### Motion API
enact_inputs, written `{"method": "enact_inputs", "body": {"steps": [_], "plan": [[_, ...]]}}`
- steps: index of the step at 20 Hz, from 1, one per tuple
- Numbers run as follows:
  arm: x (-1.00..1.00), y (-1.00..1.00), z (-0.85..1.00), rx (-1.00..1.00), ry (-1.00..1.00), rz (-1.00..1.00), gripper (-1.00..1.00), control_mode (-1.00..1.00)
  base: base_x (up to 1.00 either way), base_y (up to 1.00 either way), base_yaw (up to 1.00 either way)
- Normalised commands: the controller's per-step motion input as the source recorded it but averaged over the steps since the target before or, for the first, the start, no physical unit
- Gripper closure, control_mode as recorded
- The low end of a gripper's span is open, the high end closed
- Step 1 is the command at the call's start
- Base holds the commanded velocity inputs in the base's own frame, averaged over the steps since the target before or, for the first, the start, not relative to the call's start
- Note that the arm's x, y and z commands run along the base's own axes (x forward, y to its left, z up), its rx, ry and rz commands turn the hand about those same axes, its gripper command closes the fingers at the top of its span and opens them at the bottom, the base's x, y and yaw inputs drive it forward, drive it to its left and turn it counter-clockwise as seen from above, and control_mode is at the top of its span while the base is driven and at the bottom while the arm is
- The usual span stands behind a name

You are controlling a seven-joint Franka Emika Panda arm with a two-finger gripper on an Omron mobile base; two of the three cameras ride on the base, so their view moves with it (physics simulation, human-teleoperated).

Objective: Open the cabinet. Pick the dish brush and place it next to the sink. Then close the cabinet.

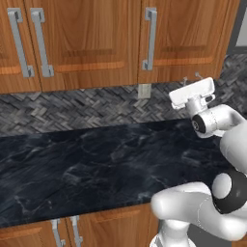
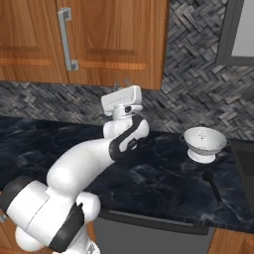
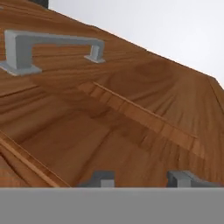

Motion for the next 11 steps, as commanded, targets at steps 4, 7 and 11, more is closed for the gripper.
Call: {"method": "enact_inputs", "body": {"steps": [4,7,11], "plan": [[0.59,0.49,0.09,-0.14,0.35,-0.22,-1.0,-1.0,0.0,0.0,0.0],[-0.42,0.06,0.07,-0.02,0.1,-0.04,-1.0,-1.0,0.0,0.0,0.0],[-1.0,0.0,0.02,0.0,-0.07,-0.01,-1.0,-1.0,0.0,0.0,0.0]]}}
